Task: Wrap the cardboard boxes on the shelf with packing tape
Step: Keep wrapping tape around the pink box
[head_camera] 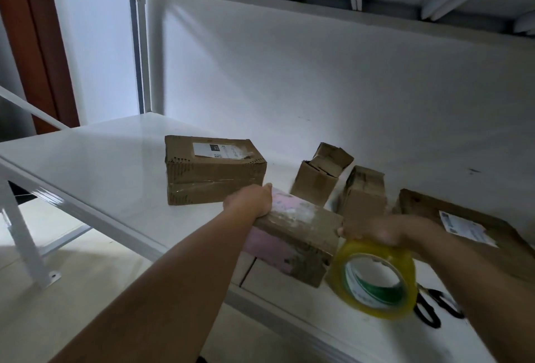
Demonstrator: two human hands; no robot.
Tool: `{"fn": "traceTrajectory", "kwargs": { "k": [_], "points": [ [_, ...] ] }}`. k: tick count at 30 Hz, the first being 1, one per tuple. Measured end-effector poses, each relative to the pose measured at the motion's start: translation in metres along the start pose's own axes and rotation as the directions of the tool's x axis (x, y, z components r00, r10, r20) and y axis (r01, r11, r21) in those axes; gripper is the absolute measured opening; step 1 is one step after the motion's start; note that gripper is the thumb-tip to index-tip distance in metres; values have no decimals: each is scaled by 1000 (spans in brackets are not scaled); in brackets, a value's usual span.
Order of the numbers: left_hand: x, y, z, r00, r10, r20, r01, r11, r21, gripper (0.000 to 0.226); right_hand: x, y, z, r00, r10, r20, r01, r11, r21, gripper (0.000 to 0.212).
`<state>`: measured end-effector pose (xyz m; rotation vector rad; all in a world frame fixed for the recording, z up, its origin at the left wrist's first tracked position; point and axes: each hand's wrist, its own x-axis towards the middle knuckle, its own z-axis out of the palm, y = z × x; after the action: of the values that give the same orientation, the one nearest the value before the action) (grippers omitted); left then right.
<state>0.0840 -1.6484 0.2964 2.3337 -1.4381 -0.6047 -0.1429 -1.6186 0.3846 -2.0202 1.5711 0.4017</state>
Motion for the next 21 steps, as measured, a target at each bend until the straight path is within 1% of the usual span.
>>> {"fn": "traceTrajectory", "kwargs": {
  "k": [1,3,4,5,6,7,9,10,12,13,14,15,16,17,18,19,20,21],
  "points": [
    [-3,1,-1,998,22,-55,-18,997,78,60,1,1,5,1000,-4,-15,4,1000,21,29],
    [-12,6,-3,976,118,-184,-62,956,286,46,2,1,9,999,-15,-28,15,1000,1,38],
    [-18,10,-3,953,191,-237,-80,909,408,39,3,0,10,1000,-12,-29,11,999,-33,42],
    [-24,16,-2,920,282,-272,-101,841,531,32,3,-2,11,999,-6,-34,4,998,-64,44],
    [-30,22,0,881,382,-279,-132,765,631,28,5,-3,13,999,-1,-40,-2,996,-87,45],
    [-35,29,3,839,480,-255,-181,689,702,27,7,-3,15,999,-2,-48,-2,995,-95,46],
    [-43,42,14,752,638,-166,-309,564,766,34,10,-3,17,998,-7,-67,1,997,-83,47],
    [-47,47,19,717,684,-130,-372,534,760,36,11,-3,18,997,-3,-79,-3,997,-72,47],
    [-52,50,23,662,742,-107,-477,527,704,34,12,-2,19,995,10,-98,-15,999,-52,47],
    [-54,48,22,661,742,-110,-513,555,655,31,13,-1,20,994,17,-106,-21,999,-41,46],
    [-56,44,18,688,713,-131,-529,617,583,29,13,-1,20,993,17,-115,-21,999,-32,46],
    [-56,37,13,739,651,-175,-500,704,505,29,12,0,20,992,14,-125,-17,1000,-20,45],
    [-55,29,6,803,553,-220,-425,791,440,35,12,2,21,991,9,-132,-9,1000,0,45],
    [-53,18,-2,871,427,-241,-318,866,386,44,12,3,21,991,5,-134,-2,1000,26,44],
    [-53,6,-9,931,282,-233,-200,925,322,52,11,5,22,991,-2,-136,8,999,44,43],
    [-53,-5,-15,970,150,-190,-102,965,240,58,10,6,21,990,2,-140,10,997,82,41],
    [-52,-15,-20,992,60,-108,-43,987,154,61,9,8,20,990,15,-138,5,990,143,39],
    [-51,-23,-23,1000,22,-1,-22,998,59,61,7,9,18,991,22,-135,7,977,213,38]
  ]
}}
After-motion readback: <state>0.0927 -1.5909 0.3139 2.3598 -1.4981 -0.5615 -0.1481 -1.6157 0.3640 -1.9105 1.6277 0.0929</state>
